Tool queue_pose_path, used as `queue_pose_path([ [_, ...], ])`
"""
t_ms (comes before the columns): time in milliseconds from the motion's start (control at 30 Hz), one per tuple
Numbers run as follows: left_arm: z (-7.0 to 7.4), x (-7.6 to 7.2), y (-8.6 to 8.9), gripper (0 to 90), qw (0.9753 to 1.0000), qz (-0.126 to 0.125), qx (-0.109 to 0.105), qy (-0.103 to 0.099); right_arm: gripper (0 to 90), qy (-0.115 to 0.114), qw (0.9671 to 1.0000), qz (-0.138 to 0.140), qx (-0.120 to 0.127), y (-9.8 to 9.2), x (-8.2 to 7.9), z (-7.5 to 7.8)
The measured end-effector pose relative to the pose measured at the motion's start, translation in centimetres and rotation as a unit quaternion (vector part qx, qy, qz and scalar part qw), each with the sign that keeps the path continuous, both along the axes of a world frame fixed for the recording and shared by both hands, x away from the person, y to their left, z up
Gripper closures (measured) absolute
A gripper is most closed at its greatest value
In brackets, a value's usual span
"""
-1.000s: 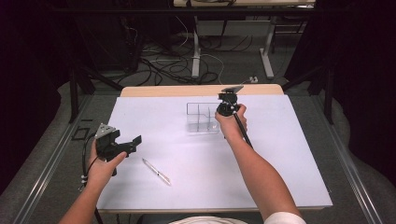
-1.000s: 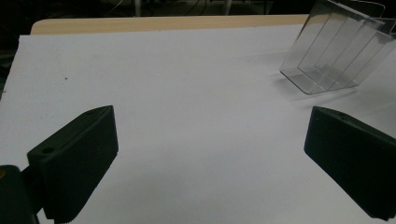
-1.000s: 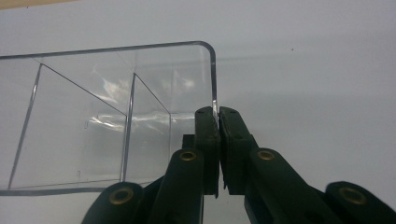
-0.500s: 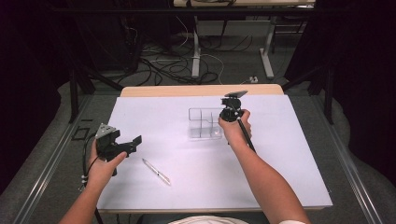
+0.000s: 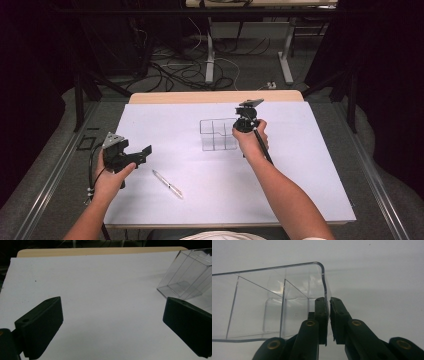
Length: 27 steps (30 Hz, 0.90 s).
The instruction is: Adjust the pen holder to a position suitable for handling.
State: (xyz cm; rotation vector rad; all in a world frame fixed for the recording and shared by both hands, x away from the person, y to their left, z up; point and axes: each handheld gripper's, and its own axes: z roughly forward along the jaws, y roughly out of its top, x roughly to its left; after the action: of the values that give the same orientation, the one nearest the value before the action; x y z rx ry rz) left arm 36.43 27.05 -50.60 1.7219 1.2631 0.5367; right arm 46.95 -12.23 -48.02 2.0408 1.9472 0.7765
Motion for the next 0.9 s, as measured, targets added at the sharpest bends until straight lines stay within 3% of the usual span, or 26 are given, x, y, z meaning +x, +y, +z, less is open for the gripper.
queue_pose_path([
  [367,0.0,0.0,0.0,2.8,1.0000,-0.002,0.005,0.002,82.4,0.015,0.9995,0.007,0.028,-0.5,-0.3,0.2],
  [467,0.0,0.0,0.0,2.7,1.0000,-0.002,0.005,0.002,79.7,0.004,0.9989,0.017,0.043,-0.7,-0.3,0.3],
  [667,0.0,0.0,0.0,2.8,1.0000,-0.001,0.006,0.002,73.0,-0.006,0.9986,0.032,0.043,-0.7,-0.6,0.8],
  [900,-0.1,0.1,0.0,2.8,1.0000,-0.001,0.003,0.003,62.3,-0.017,0.9963,0.056,0.064,-1.0,-1.0,1.5],
])
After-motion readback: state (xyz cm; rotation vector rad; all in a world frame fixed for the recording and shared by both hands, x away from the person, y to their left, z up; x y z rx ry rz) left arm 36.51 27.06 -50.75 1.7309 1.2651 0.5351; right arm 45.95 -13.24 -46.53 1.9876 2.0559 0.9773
